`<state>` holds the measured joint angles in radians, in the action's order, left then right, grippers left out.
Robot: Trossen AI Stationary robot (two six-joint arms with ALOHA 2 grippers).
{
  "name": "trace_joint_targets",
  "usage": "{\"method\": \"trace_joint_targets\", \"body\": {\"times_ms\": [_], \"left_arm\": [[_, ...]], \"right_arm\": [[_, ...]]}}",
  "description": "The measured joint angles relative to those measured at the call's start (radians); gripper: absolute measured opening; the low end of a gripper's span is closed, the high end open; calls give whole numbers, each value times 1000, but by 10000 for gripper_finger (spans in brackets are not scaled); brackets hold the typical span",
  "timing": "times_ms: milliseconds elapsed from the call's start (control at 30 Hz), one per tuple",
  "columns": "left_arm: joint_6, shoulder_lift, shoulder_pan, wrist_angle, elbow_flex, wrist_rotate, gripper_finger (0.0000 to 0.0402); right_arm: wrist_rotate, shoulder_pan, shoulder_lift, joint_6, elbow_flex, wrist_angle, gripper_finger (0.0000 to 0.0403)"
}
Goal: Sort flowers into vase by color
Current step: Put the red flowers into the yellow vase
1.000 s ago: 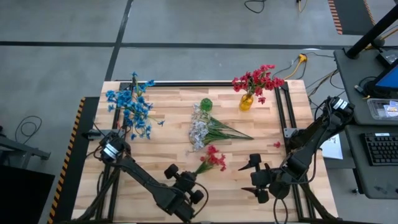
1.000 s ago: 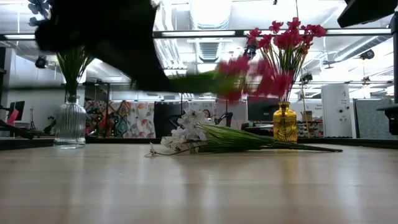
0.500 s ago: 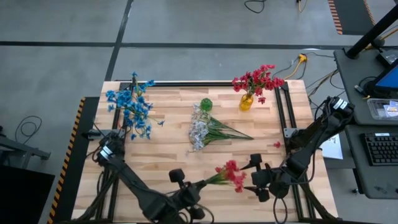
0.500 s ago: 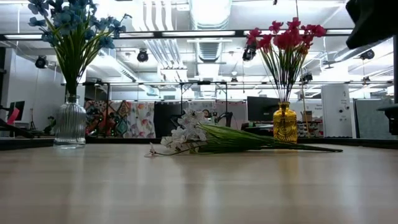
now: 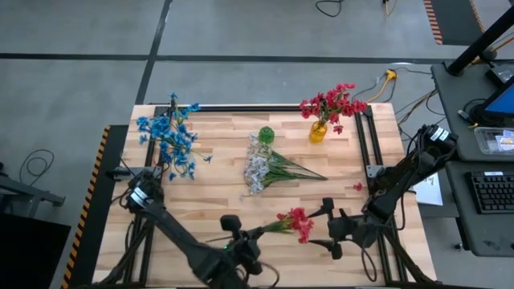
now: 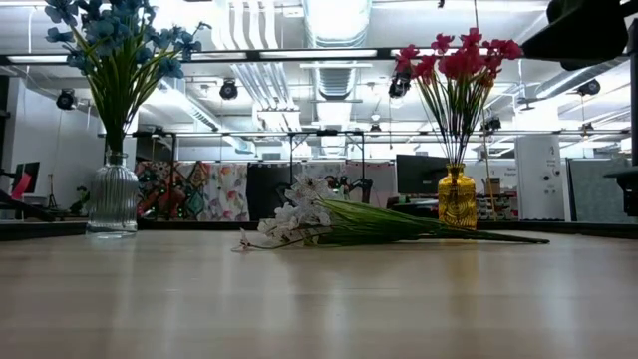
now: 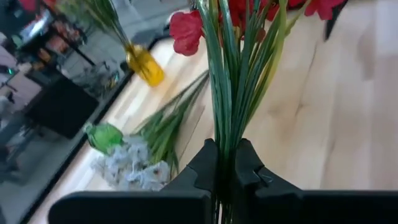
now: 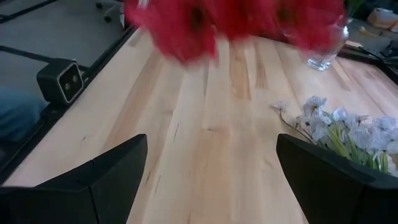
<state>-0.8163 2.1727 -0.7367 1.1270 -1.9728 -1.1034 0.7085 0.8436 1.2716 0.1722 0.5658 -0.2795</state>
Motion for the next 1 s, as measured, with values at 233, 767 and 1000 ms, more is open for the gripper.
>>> {"method": "trace_joint_targets", "body": {"times_ms": [233, 767, 1000], "left_arm": [[310, 0, 75, -436, 153, 255, 0], [757, -272, 111, -1420, 696, 389, 0], [803, -348, 112, -1790, 931, 389, 0]], "right_arm": [[-10, 1, -24, 17, 0, 57, 350], [-53, 20, -157, 224, -11, 332, 350], [-27, 20, -156, 223, -13, 313, 350]]}}
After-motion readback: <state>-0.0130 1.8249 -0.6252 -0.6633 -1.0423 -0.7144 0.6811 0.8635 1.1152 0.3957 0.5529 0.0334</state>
